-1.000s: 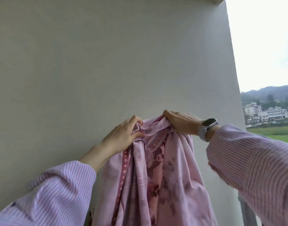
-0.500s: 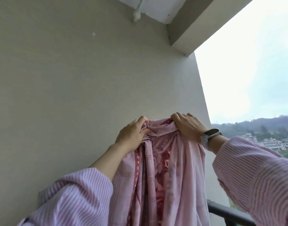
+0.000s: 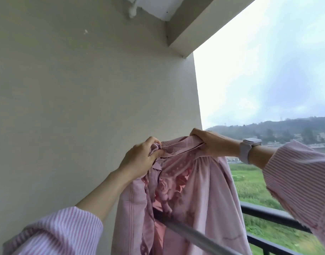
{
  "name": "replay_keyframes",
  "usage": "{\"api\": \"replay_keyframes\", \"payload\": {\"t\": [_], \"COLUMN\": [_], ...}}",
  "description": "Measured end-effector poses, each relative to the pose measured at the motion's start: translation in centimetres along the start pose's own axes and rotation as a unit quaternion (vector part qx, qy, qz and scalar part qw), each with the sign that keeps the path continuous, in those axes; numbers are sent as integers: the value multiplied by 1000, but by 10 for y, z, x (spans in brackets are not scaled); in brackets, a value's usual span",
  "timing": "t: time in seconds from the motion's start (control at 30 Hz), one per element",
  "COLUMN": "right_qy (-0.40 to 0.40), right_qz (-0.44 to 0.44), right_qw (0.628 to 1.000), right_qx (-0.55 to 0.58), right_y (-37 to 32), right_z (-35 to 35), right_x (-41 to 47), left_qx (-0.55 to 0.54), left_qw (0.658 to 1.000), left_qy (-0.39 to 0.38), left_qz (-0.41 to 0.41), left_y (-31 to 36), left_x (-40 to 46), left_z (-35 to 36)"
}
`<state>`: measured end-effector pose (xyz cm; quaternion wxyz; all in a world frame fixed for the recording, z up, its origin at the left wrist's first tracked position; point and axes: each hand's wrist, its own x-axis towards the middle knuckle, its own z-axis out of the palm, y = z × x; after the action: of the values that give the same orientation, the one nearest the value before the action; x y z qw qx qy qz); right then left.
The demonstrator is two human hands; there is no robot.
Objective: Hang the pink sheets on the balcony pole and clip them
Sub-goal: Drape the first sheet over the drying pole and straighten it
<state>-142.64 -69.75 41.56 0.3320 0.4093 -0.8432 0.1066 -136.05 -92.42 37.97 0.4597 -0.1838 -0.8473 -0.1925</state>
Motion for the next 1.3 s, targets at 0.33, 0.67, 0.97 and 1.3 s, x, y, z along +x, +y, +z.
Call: {"api": "replay_keyframes", "payload": {"t": [0.33,0.67,0.97,1.3], "right_qy": [3,-12,23,-17], "right_qz": [-58,-75,-218,-29], "right_qw": [998,996,973,981], "right_qx": [-39,-54,-68,190], "right_y": [-42,-29,-53,-95], "right_z": [-48,-75,-55,-83], "right_x": [-127,-203,-244,-254], "left_qx": [34,118,156,45], "left_qw": [998,991,979,976], "left_qy": [27,64,125,124], "left_qz": [-39,12,-40,-172], "left_y": [98,168,199,241], "left_x": [-81,-117,-184,-202], "left_z": [-6,19,20,8]}}
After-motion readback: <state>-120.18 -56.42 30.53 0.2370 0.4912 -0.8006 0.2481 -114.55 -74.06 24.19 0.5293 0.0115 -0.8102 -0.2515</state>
